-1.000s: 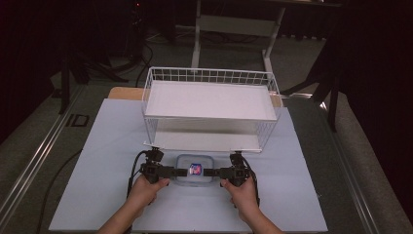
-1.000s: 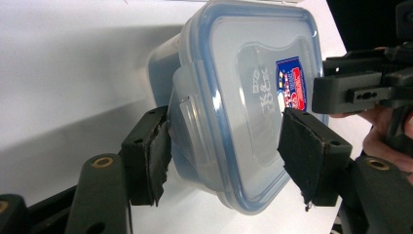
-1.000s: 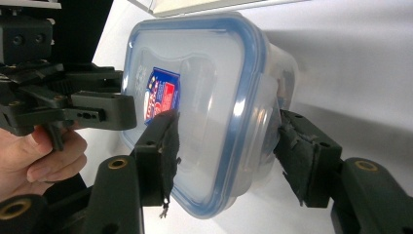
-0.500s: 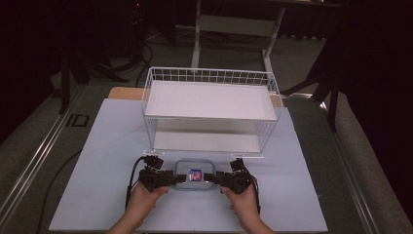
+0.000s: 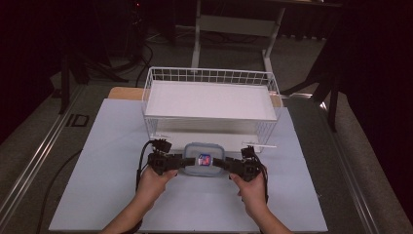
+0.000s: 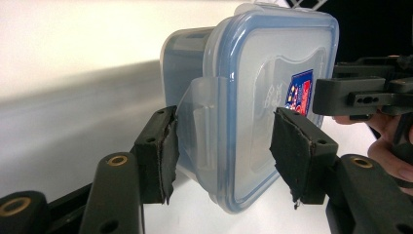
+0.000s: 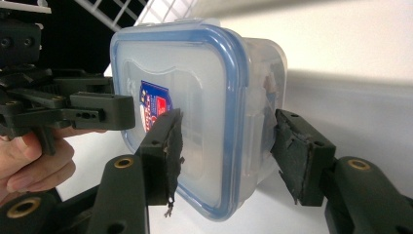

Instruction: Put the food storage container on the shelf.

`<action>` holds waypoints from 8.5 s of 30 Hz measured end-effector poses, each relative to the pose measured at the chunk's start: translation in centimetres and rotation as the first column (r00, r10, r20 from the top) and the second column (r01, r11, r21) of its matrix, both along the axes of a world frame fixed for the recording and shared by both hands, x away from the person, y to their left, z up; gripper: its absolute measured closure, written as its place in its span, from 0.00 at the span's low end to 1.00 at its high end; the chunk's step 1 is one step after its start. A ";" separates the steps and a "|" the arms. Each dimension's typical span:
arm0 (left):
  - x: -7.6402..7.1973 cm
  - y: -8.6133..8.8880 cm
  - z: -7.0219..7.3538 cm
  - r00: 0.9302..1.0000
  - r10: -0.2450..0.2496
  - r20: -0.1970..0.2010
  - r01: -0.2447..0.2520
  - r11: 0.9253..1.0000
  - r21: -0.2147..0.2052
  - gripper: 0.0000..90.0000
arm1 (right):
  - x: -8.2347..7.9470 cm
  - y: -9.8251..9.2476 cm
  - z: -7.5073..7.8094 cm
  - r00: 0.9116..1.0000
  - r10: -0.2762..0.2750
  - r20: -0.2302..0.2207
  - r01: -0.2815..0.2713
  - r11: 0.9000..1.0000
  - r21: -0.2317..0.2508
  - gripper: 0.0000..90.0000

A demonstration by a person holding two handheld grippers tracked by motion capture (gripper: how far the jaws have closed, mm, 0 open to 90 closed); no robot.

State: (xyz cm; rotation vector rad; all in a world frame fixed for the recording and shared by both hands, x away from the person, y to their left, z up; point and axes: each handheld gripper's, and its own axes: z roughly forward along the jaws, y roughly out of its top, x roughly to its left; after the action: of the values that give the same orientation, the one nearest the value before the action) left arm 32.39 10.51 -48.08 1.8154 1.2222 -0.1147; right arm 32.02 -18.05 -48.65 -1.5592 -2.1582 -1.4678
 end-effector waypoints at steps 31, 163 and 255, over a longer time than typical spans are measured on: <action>6.6 -0.5 -2.8 0.999 0.041 0.003 -0.041 0.999 -0.015 0.50 | 7.0 -0.3 -2.8 0.996 -0.080 -0.044 0.081 0.996 0.041 0.49; -8.0 4.4 -0.5 0.878 -0.082 0.472 0.078 0.997 0.028 0.08 | 2.0 4.0 -1.0 0.952 0.089 0.292 -0.045 0.987 -0.154 0.21; -11.9 9.4 -3.8 0.841 -0.091 0.533 0.104 0.995 0.005 0.08 | -6.0 -10.9 -3.4 0.855 0.227 0.466 -0.131 0.965 -0.229 0.20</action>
State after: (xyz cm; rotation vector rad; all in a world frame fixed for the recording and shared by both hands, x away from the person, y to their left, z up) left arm 20.49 19.86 -51.88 1.7262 0.7262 0.3046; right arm 26.06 -28.92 -52.01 -1.0599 -2.7050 -1.7873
